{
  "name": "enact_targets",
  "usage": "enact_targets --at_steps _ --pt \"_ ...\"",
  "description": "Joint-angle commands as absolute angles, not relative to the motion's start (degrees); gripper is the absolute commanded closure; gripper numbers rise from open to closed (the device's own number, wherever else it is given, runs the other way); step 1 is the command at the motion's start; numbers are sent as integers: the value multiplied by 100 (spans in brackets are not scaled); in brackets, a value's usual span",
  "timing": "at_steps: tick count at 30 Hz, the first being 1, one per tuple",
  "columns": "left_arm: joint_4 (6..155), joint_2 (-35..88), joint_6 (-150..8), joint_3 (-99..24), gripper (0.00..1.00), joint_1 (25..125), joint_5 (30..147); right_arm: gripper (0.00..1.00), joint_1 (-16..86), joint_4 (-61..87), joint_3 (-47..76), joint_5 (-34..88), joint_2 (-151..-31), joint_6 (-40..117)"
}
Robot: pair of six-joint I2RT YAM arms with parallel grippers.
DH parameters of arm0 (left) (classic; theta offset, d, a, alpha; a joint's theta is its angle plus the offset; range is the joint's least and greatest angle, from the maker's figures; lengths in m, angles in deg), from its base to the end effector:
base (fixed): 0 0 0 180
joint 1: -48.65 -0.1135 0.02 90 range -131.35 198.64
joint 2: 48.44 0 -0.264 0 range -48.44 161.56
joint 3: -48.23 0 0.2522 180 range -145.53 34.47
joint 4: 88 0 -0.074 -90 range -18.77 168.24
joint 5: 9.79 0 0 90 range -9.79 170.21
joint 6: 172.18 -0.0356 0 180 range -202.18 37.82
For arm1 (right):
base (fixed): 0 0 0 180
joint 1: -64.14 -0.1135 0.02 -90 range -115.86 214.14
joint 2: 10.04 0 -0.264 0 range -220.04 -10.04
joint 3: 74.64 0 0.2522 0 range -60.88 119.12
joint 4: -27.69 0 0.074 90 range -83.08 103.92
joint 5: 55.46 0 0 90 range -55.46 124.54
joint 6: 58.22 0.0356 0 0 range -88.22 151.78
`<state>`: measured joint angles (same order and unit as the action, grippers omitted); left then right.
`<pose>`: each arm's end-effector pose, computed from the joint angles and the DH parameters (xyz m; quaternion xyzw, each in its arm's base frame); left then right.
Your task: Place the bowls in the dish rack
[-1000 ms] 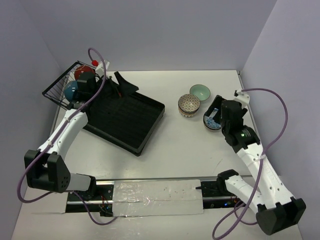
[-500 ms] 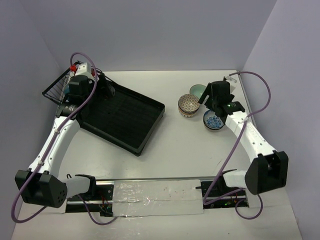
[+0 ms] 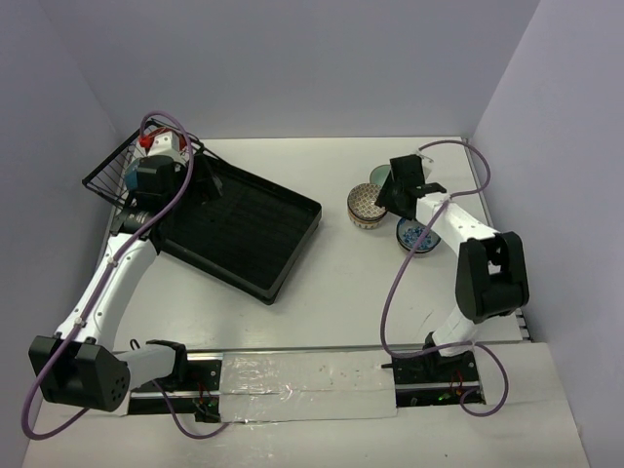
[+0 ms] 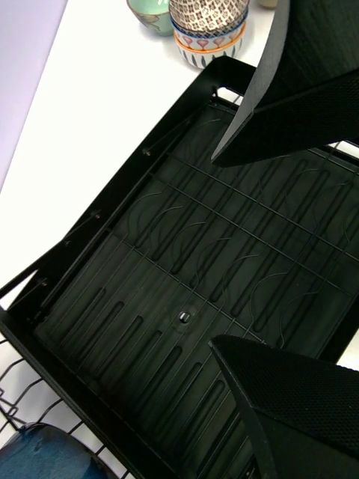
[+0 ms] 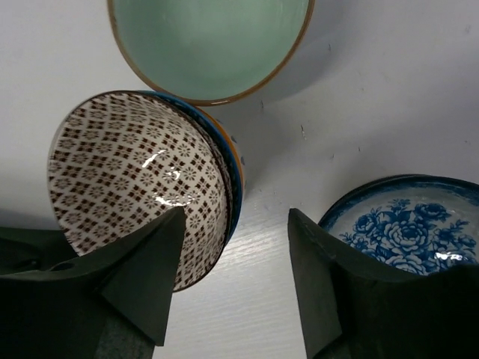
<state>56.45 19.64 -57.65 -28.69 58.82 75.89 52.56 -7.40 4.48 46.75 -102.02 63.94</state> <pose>0.2647 -0.0448 0.3480 -0.1259 0.8416 -0.1257 0.5100 0.3423 0.0625 0.2404 0.2033 0.9064 0.0408 0.3680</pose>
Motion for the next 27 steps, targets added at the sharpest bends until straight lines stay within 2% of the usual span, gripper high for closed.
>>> enact_targets --at_steps 1,10,18,27 --pt "5872 1818 -5933 -2820 1 5893 7695 38 5271 -445 741 4675 -10381 6474" --pt "5907 1862 -5977 -2785 1 5893 7766 50 5280 -269 846 4632 -10689 6509" --pt "5934 1880 -5977 -2758 1 5893 7801 56 5262 -225 847 4605 -10768 6474" --pt "5951 1924 -6003 -2750 1 5893 7950 72 5210 -242 847 4737 -10786 6316"
